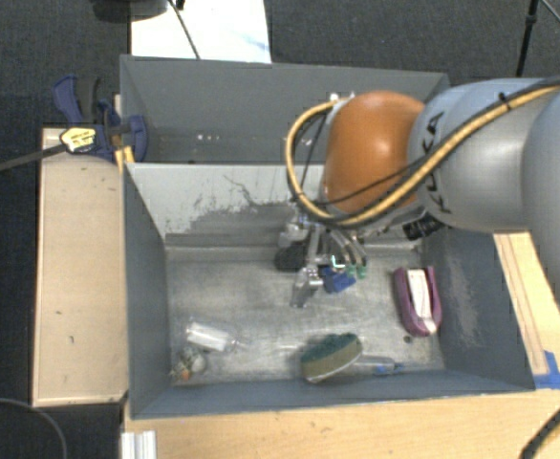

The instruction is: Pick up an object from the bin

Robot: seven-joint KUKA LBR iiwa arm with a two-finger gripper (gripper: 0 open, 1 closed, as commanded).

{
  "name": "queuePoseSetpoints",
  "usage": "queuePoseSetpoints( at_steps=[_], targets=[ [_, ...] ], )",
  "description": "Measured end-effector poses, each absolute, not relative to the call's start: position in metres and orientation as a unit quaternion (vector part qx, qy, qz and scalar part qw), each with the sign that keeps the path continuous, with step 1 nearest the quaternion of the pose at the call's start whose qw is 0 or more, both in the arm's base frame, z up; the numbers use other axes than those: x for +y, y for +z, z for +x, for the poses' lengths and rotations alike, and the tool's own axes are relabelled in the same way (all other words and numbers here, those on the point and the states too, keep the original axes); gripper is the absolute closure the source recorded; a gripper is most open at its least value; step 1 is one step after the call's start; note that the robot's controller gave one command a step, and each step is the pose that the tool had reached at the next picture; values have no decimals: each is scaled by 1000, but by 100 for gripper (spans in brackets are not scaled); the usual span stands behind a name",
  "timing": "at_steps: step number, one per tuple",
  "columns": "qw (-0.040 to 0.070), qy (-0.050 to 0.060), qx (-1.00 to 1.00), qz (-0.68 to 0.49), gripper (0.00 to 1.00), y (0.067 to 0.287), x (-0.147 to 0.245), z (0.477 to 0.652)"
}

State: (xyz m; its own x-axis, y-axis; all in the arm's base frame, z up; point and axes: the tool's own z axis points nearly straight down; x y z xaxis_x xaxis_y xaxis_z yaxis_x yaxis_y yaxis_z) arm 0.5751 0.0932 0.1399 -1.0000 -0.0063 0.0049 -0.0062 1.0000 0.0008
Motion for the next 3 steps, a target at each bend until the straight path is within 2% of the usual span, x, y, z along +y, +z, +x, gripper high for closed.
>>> queuePoseSetpoints(
  at_steps=[1,2,3],
  targets=[
    [-2,2,-1000,-10,0,155,19,579],
    [-2,0,-994,-110,0,142,44,581],
    [-7,-2,-979,-202,0,119,51,585]
  ],
)
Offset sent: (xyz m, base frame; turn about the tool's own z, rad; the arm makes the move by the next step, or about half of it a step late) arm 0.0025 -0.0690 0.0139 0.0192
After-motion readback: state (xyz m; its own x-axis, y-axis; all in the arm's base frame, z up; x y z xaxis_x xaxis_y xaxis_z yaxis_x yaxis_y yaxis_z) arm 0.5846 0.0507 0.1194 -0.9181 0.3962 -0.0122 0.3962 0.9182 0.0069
